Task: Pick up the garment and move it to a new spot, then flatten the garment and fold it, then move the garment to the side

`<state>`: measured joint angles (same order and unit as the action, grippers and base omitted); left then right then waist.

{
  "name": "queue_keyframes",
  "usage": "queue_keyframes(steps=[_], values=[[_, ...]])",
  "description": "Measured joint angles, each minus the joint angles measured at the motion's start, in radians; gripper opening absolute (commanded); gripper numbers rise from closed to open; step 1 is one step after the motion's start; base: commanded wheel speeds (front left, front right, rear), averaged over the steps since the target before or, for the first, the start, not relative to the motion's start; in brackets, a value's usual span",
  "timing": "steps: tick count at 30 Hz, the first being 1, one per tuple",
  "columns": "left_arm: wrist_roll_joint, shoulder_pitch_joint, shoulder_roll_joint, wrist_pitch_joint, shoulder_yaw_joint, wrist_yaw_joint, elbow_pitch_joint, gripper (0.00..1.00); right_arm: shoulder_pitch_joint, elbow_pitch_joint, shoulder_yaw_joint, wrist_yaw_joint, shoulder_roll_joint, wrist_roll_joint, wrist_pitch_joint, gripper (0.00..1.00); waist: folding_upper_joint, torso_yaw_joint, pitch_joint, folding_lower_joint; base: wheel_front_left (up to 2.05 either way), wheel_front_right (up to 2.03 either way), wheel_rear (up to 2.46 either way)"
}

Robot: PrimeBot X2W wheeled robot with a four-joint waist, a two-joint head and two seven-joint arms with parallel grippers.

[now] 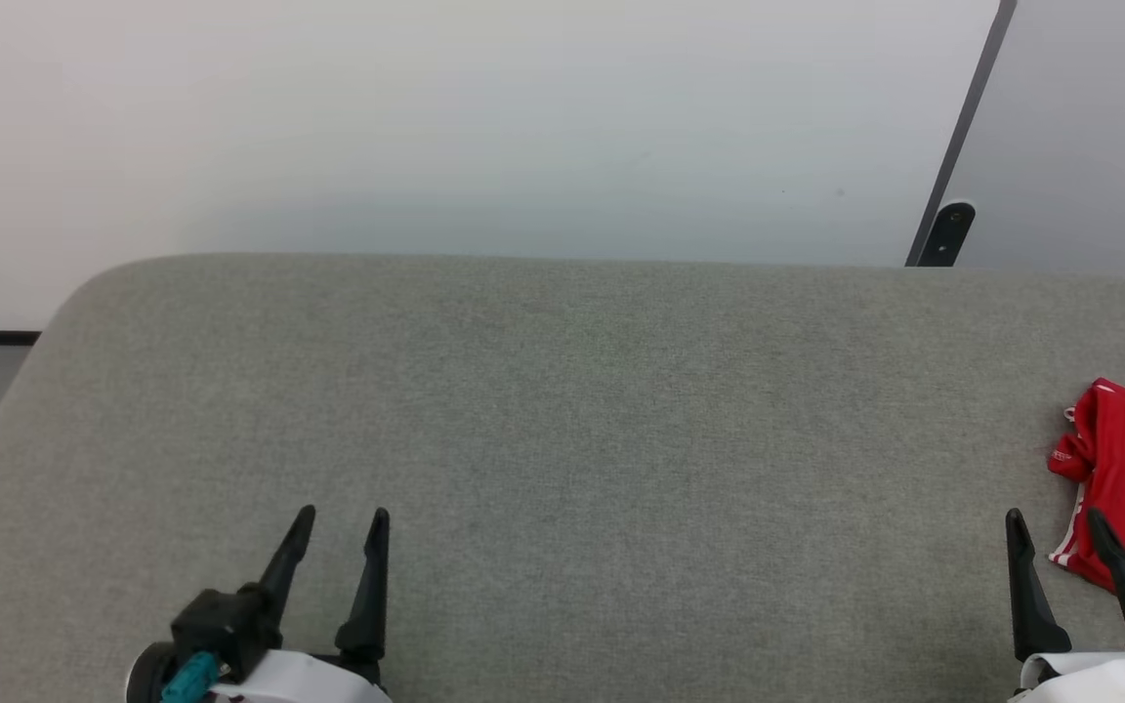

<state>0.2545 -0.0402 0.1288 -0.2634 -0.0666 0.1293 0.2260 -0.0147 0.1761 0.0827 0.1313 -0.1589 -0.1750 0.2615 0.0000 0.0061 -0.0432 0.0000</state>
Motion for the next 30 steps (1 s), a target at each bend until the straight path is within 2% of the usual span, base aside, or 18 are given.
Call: queue_keyframes(steps=[2, 9, 17, 24, 26, 27, 30], values=[[-0.014, 0.000, 0.005, 0.000, -0.007, 0.000, -0.001, 1.00, 0.000, 0.000, 0.000, 0.000, 0.000, 0.001, 0.000, 1.00, 0.0000, 0.004, -0.002, 0.0000, 0.00, 0.00, 0.00], [0.044, 0.008, 0.027, -0.001, -0.024, 0.002, -0.034, 1.00, 0.000, 0.001, -0.004, 0.000, -0.004, 0.001, 0.000, 1.00, 0.0000, 0.012, -0.004, 0.0000, 0.00, 0.00, 0.00], [0.044, 0.021, 0.015, -0.001, 0.032, 0.002, -0.034, 1.00, -0.001, 0.009, -0.005, 0.000, -0.008, 0.001, 0.000, 1.00, 0.0000, 0.014, -0.005, -0.0001, 0.00, 0.00, 0.00], [0.045, 0.038, 0.005, -0.001, 0.023, 0.002, -0.050, 1.00, -0.001, 0.016, -0.004, 0.000, -0.009, 0.001, 0.000, 1.00, 0.0000, 0.015, -0.006, 0.0000, 0.00, 0.00, 0.00], [0.044, 0.041, 0.004, -0.001, 0.022, 0.002, -0.050, 0.74, -0.001, 0.019, -0.004, 0.000, -0.009, 0.001, 0.000, 1.00, 0.0000, 0.015, -0.006, 0.0000, 0.00, 0.00, 0.00], [0.038, 0.041, 0.004, -0.001, 0.022, 0.002, -0.050, 0.71, -0.001, 0.020, -0.004, 0.000, -0.009, 0.001, 0.000, 1.00, 0.0000, 0.015, -0.006, 0.0000, 0.00, 0.00, 0.00], [0.037, 0.041, 0.002, -0.001, 0.025, 0.002, -0.049, 0.71, -0.001, 0.023, -0.004, 0.000, -0.008, 0.001, 0.000, 1.00, 0.0000, 0.014, -0.005, 0.0000, 0.00, 0.00, 0.00]])
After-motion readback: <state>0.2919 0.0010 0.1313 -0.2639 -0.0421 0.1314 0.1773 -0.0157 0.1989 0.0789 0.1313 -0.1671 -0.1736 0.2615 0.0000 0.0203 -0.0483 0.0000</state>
